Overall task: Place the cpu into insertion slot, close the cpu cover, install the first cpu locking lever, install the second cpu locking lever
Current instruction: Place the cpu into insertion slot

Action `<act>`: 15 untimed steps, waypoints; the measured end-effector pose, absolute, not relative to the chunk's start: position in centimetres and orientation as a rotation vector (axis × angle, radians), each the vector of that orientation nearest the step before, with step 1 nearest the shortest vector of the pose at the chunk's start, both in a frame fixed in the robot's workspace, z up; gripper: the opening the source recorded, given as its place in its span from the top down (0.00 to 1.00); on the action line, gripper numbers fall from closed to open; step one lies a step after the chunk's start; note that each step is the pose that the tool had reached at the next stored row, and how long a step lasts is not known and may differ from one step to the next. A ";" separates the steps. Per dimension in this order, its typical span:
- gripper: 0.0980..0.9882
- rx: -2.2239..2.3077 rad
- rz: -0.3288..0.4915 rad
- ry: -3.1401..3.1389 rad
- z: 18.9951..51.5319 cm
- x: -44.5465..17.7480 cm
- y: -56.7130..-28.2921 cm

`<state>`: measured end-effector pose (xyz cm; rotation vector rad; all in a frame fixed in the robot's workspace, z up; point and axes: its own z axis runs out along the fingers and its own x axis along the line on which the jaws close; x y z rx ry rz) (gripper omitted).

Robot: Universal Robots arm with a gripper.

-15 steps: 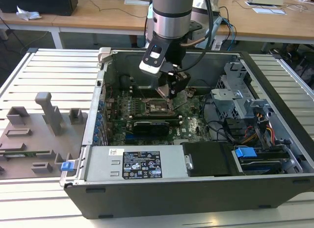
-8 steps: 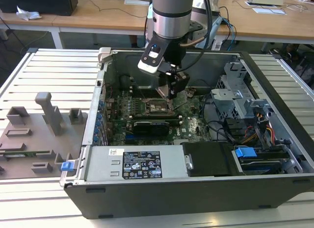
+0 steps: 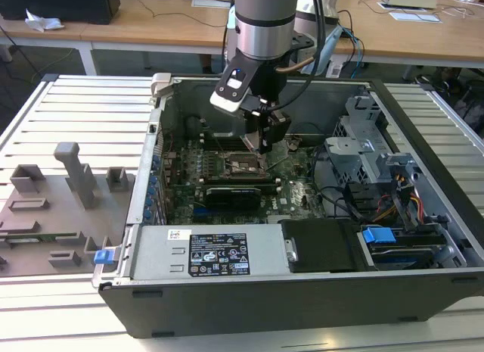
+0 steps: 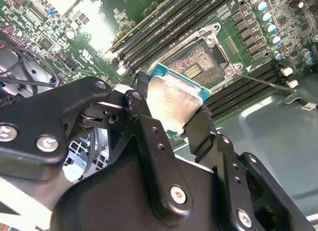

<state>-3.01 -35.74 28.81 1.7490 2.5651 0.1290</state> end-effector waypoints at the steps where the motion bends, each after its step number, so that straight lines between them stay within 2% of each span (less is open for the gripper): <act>1: 0.50 1.758 0.129 2.559 28.8 -3.0 -35.7; 15: 0.50 1.857 0.126 2.484 28.8 -3.0 -35.7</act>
